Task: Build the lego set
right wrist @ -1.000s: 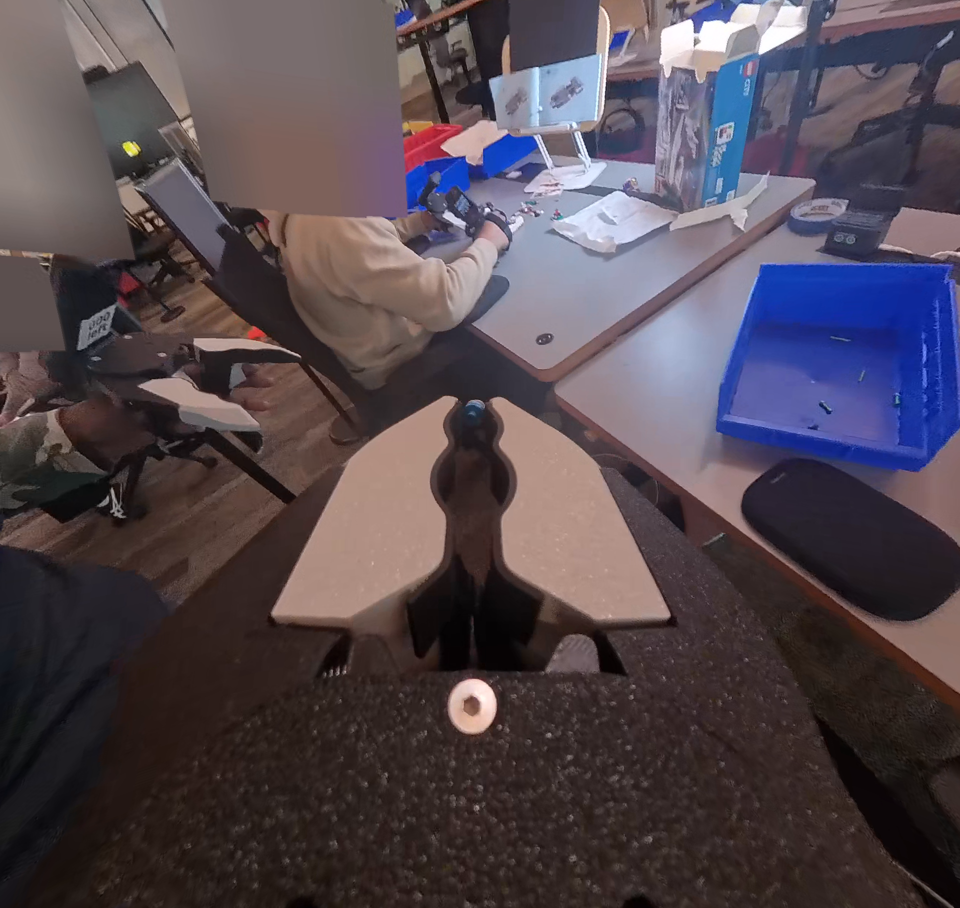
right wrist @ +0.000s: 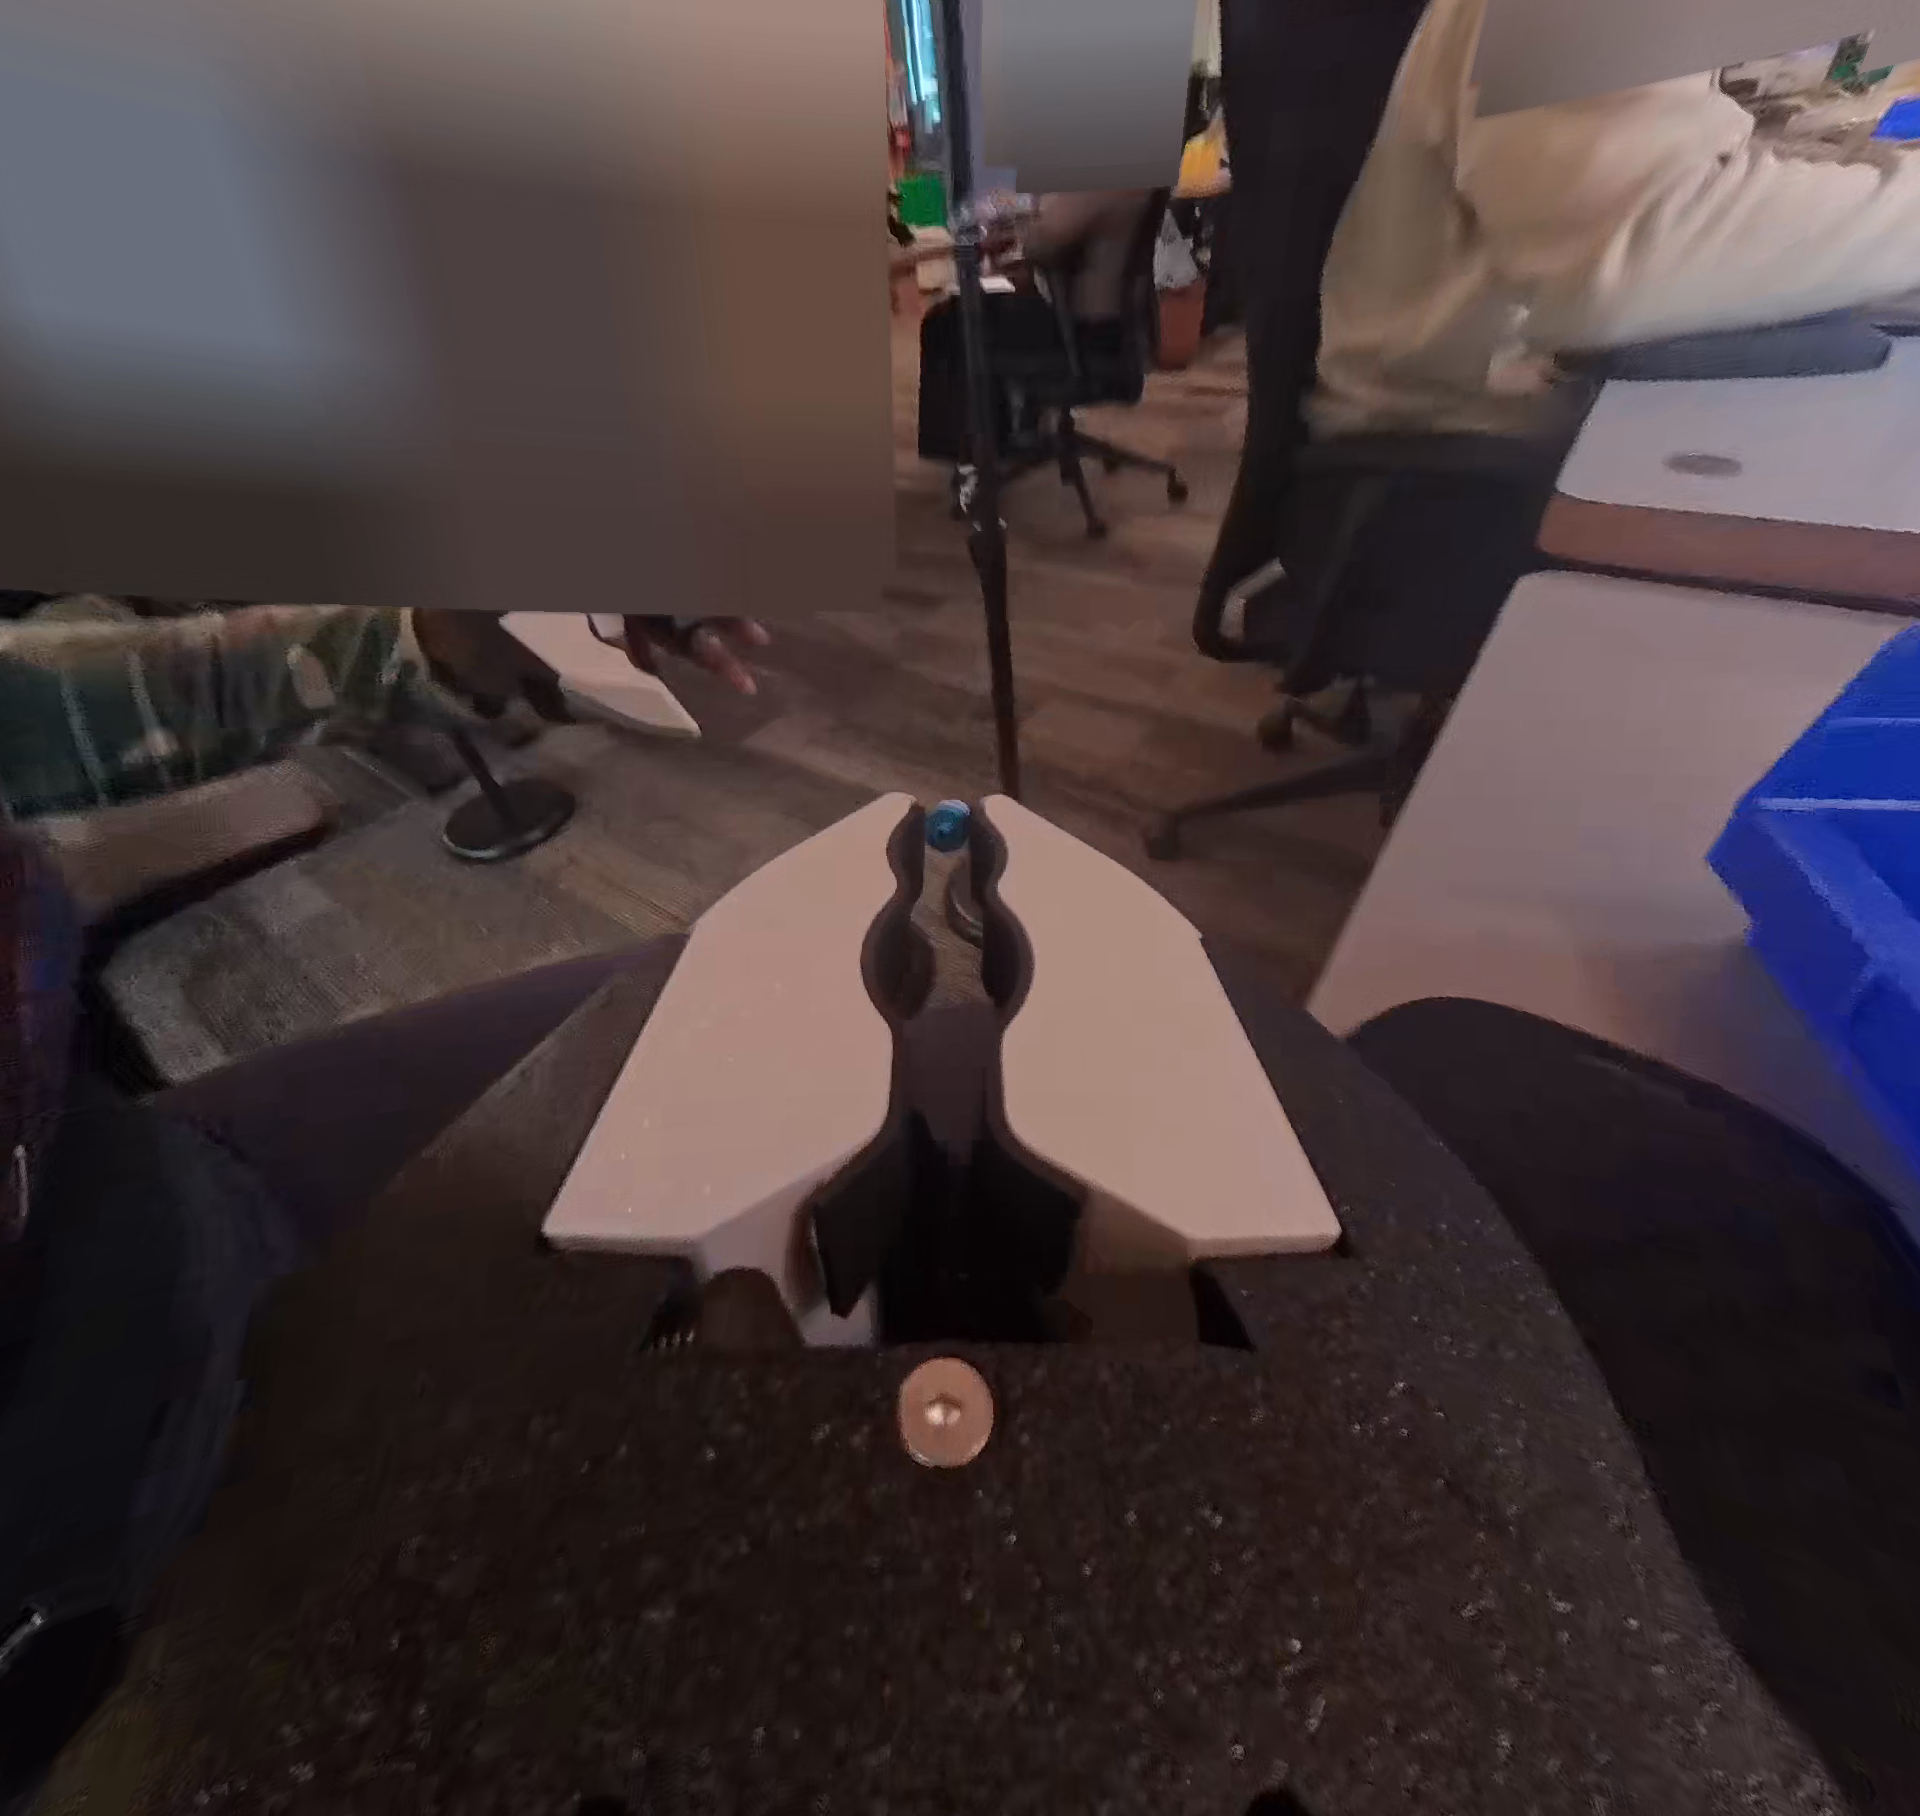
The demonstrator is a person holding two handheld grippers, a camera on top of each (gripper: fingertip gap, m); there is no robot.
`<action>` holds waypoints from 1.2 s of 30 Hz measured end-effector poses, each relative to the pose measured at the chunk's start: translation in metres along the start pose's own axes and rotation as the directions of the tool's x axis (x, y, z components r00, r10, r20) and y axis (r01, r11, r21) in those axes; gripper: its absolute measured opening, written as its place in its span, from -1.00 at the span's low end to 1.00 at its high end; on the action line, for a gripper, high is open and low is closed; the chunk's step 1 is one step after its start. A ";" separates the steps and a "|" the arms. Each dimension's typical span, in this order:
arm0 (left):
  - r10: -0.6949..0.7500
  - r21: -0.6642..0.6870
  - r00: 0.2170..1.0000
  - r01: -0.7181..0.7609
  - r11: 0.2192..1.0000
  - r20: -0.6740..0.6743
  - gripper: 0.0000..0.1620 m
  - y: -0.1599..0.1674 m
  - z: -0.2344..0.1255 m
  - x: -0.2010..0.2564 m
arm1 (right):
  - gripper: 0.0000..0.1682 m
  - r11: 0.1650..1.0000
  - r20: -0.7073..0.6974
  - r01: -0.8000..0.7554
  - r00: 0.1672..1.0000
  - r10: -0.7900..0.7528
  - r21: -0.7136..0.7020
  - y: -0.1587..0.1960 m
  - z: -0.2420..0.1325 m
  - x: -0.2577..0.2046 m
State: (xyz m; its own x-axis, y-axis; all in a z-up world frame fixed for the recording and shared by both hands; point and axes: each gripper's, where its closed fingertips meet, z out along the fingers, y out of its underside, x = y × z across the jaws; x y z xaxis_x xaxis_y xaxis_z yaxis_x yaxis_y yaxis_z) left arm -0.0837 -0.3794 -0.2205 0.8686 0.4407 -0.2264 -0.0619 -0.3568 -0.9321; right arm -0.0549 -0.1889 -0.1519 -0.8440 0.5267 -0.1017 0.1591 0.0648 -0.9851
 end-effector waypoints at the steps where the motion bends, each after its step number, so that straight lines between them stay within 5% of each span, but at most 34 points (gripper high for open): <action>1: 0.010 0.030 1.000 -0.010 0.999 0.011 -0.15 -0.018 -0.007 0.021 | -0.90 1.000 0.008 -0.016 1.000 0.016 0.024 -0.005 -0.009 -0.019; 7: 0.274 0.091 0.954 -0.264 0.960 -0.118 -0.17 -0.082 -0.035 0.137 | -0.90 0.989 0.148 0.010 0.988 -0.032 0.146 -0.014 -0.047 -0.132; 9: 0.327 0.144 0.941 -0.313 0.939 -0.087 -0.31 -0.099 -0.039 0.157 | -0.90 0.978 0.145 0.002 0.989 -0.033 0.210 -0.012 -0.052 -0.153; 14: 0.268 0.279 0.948 -0.213 0.936 -0.174 -0.53 -0.130 -0.039 0.200 | -0.91 0.874 0.327 -0.355 0.912 0.246 0.333 -0.021 -0.066 -0.170; 24: 0.374 0.524 0.833 -0.121 0.843 -0.409 -0.76 -0.183 -0.007 0.217 | -0.91 0.670 0.544 -0.697 0.676 0.497 0.255 -0.034 -0.068 -0.171; 36: 0.572 0.669 0.614 -0.094 0.737 -0.544 -0.91 -0.187 -0.022 0.227 | -0.91 0.624 0.469 -0.714 0.690 0.551 0.317 -0.039 -0.057 -0.189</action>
State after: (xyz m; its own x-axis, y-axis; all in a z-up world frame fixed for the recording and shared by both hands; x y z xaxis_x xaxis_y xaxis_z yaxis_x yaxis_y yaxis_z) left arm 0.1360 -0.2314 -0.0916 0.7654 -0.3814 -0.5184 -0.4563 0.2465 -0.8550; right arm 0.1278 -0.2430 -0.0866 -0.7349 0.0012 -0.6782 0.5398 -0.6043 -0.5860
